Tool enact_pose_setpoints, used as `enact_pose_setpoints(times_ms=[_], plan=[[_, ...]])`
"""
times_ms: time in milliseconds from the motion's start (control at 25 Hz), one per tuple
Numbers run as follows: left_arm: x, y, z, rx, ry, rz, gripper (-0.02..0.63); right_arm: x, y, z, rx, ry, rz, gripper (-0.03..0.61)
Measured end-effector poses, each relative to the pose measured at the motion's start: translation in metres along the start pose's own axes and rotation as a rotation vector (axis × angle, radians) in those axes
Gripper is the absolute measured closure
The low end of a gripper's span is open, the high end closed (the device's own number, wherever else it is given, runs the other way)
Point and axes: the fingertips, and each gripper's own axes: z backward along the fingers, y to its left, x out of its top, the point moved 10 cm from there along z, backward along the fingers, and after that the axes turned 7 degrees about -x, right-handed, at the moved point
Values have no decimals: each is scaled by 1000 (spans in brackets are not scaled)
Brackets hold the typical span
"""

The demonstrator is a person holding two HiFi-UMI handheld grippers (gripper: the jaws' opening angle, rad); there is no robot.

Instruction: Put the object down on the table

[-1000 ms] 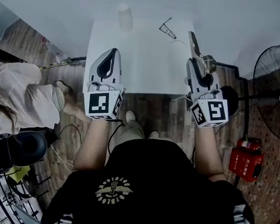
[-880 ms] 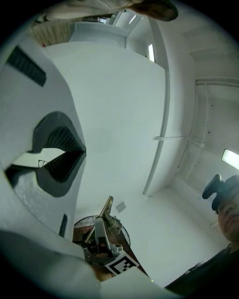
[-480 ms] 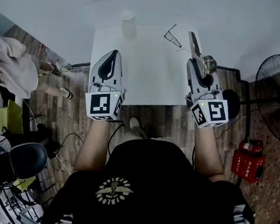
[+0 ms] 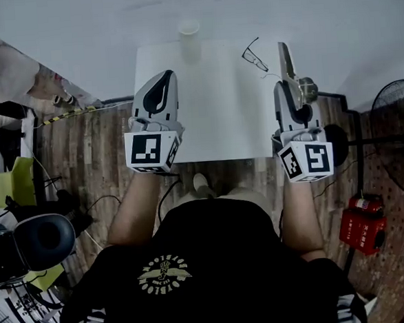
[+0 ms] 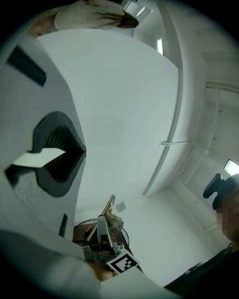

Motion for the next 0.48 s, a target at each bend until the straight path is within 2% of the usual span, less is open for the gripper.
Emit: enact_pose_setpoints(times_ms=[320,480], plan=[[6,14,3,-22,-15,11,607,17,16,2,-3,-8,33,489],[-4,32,-12,-26,-18,20,607,7,17,-16,-6,9,30,491]])
